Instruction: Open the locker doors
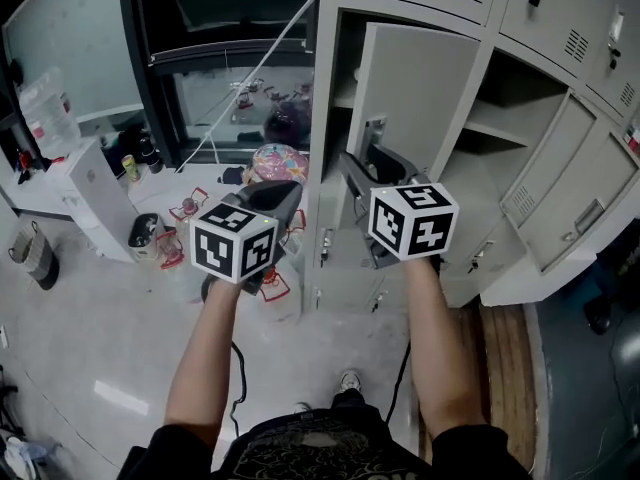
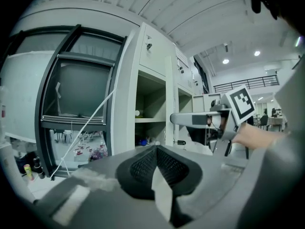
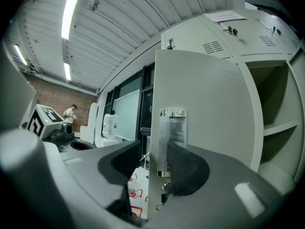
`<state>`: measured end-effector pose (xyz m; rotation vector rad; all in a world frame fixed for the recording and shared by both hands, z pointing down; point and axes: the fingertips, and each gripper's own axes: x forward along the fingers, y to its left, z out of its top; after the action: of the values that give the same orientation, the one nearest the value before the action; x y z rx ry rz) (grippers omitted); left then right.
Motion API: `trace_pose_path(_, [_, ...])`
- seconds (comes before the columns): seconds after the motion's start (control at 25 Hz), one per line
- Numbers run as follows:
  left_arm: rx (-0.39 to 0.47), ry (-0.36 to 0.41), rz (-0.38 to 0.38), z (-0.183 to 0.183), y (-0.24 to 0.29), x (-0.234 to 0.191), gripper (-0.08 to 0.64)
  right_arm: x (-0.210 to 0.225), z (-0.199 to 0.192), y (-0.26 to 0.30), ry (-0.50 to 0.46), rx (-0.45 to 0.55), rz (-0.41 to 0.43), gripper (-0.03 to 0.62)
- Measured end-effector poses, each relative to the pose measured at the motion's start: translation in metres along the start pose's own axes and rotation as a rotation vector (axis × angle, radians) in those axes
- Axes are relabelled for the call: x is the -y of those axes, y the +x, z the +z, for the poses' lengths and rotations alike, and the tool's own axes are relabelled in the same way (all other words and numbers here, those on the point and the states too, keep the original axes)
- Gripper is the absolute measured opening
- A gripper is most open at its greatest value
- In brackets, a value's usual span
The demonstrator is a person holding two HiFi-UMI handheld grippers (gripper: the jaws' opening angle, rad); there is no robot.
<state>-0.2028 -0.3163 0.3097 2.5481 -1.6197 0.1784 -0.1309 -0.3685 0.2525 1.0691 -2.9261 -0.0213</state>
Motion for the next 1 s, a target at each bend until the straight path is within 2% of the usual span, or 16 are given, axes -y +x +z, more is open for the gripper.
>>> trace_pose_path(0.24, [0.0, 0.013, -0.049, 0.001, 0.002, 0.016, 0.002, 0.003, 0.0, -0.018, 0.003, 0.003, -0.044, 0.164])
trace_pose_path(0.52, [0.009, 0.022, -0.083, 0.006, 0.01, 0.038, 0.002, 0.005, 0.0, -0.043, -0.016, -0.005, -0.03, 0.163])
trace_pose_path(1.0, [0.029, 0.017, -0.052, 0.017, 0.031, 0.09, 0.002, 0.02, 0.0, -0.091, -0.03, 0.006, 0.032, 0.133])
